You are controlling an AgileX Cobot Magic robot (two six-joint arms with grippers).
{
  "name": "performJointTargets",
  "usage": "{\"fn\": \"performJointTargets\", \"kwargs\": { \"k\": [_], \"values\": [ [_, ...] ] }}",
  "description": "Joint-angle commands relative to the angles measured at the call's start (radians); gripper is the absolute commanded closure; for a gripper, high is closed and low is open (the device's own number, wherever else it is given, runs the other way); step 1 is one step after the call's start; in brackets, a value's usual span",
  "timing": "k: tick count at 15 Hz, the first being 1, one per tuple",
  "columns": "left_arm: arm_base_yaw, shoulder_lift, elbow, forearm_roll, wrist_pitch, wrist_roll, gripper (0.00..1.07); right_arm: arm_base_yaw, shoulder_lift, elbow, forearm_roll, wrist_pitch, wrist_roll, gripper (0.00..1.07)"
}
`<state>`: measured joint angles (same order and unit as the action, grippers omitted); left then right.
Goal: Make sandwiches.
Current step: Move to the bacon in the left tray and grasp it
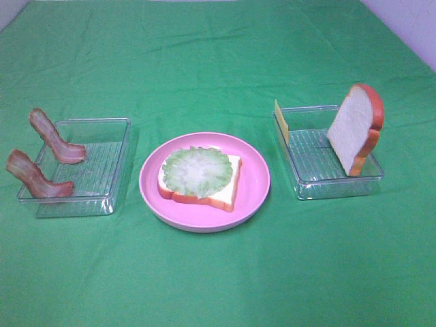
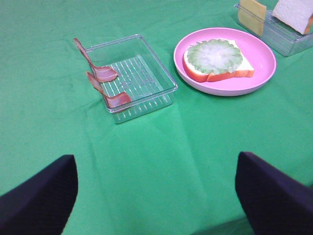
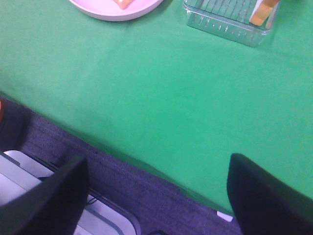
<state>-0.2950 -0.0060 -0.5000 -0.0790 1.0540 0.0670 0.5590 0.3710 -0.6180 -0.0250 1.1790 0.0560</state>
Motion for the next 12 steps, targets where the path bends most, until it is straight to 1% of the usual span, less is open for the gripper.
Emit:
{"fn": "performJointTargets", "kwargs": {
  "k": [1,3,7,10,12],
  "values": [
    [-0.005,-0.02,0.001,0.0,-0.009,0.0,0.24,0.001,-0.134,0.056,0.033,-0.053,-0.088,0.34],
    [-0.005,-0.02,0.001,0.0,-0.009,0.0,0.24,0.001,-0.245,0.088,0.063,-0.088,-0.137,0.34],
    [-0.005,-0.019,0.001,0.0,-0.009,-0.002,0.24,0.001,-0.394,0.09,0.097,-0.093,-0.173,0.34],
    [-0.005,-0.015,0.001,0.002,-0.009,-0.007,0.24,0.001,-0.39,0.098,0.106,-0.101,-0.176,0.34],
    [-0.005,0.001,0.001,0.009,-0.011,-0.032,0.25,0.001,-0.39,0.114,0.1,-0.116,-0.178,0.34]
  ]
}}
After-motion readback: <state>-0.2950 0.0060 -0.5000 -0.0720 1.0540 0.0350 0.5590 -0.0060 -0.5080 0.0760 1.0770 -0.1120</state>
